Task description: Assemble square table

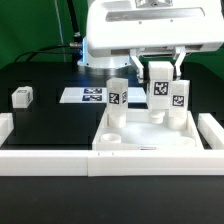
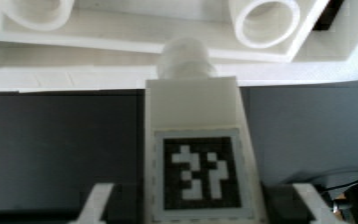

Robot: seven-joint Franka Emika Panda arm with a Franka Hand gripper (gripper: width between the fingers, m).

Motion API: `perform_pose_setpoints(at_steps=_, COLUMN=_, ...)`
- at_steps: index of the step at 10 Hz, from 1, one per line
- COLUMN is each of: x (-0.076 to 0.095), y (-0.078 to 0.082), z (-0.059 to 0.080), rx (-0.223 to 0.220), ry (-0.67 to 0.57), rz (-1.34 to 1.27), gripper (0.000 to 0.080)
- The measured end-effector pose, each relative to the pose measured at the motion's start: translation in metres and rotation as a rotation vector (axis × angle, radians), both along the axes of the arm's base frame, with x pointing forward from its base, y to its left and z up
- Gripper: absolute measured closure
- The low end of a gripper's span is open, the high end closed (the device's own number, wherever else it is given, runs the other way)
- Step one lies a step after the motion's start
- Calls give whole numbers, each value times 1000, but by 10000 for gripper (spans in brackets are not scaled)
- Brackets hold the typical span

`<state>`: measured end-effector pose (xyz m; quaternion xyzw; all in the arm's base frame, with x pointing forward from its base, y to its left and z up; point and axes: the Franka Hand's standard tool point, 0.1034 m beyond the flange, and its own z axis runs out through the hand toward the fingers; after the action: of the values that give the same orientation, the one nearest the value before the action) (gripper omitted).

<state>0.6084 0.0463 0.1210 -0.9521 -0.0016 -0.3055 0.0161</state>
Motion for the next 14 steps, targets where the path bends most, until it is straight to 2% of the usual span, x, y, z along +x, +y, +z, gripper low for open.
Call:
perform_pose_setpoints(at_steps=4, x=-1, y=3, z=-1, rx=2, ry=1, rz=1, gripper=508)
perform_pose_setpoints(at_steps=5, x=-2, y=15, z=-6, rx=15, ry=7, rz=-3, gripper=508)
perform_pose_setpoints(at_steps=7, x=6, y=35, z=-7, rx=27, ry=2, rz=6, gripper=508)
perform_pose_setpoints(at_steps=9, x=3, y=45, z=-19, rx=28, ry=16, rz=13, gripper=508)
perform_pose_setpoints(at_steps=12, x=-1, y=40, z=-29, rx=16, ry=19, rz=16, gripper=508)
perform_pose_setpoints(at_steps=14, x=2, y=41, z=-30, rx=17, ry=16, rz=16, gripper=508)
